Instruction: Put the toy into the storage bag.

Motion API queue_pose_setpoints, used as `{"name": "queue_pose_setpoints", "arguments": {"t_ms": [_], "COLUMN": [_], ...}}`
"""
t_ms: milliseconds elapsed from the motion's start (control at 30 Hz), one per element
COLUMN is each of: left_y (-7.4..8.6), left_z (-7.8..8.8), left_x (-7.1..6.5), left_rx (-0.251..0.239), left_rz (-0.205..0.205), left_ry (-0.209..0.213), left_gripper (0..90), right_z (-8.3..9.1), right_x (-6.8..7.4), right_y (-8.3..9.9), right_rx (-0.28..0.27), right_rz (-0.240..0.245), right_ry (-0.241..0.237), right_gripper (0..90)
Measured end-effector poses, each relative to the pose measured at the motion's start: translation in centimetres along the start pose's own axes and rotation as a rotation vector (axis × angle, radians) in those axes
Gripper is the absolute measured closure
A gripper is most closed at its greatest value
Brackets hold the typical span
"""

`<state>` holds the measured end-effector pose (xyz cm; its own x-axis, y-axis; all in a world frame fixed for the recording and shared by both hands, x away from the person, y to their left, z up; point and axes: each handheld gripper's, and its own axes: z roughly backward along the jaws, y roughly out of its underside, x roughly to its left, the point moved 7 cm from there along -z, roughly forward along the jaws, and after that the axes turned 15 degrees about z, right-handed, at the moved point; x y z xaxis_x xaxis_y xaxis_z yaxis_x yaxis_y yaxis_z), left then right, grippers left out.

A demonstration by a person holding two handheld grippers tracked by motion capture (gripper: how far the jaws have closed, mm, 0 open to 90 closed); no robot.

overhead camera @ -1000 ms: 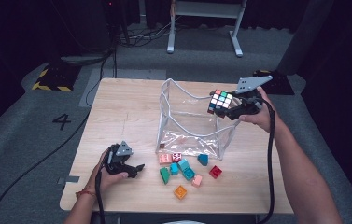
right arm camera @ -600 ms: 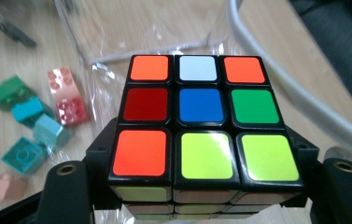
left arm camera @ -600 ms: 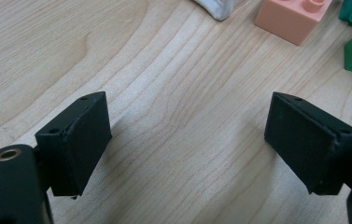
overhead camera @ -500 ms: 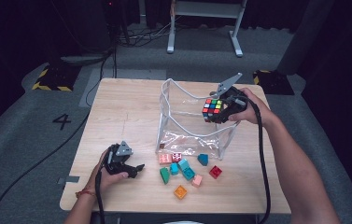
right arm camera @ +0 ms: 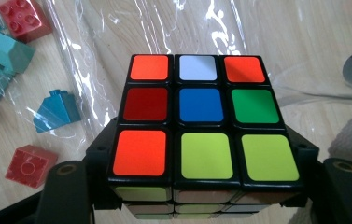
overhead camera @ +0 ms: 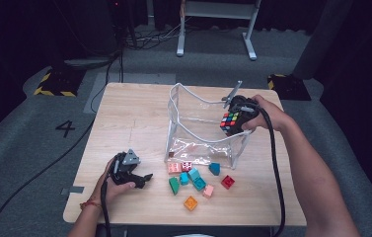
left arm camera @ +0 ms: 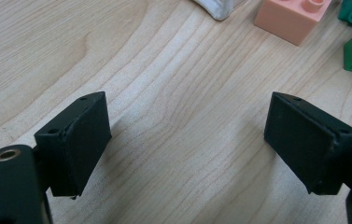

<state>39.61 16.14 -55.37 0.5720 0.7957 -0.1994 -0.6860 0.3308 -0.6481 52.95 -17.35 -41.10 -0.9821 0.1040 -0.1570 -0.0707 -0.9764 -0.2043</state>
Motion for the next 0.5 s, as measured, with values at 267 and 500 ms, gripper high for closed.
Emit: {"name": "queue_pose_setpoints", "arguments": {"t_ms": [267, 500], "left_y": [0.00, 0.00], "left_z": [0.00, 0.00], "left_x": [0.00, 0.00], "left_rx": [0.000, 0.000], "left_rz": [0.000, 0.000], "left_ry": [0.000, -0.001], "left_gripper": [14.7, 14.7], "right_z": [-0.20, -0.66], "right_x": [0.09, -0.01], "right_y": [-0.02, -0.21], "right_rx": [0.092, 0.117], "right_rz": [-0.002, -0.010], "right_ry": [0.024, 0.035], "right_gripper": [33.9, 33.8]}}
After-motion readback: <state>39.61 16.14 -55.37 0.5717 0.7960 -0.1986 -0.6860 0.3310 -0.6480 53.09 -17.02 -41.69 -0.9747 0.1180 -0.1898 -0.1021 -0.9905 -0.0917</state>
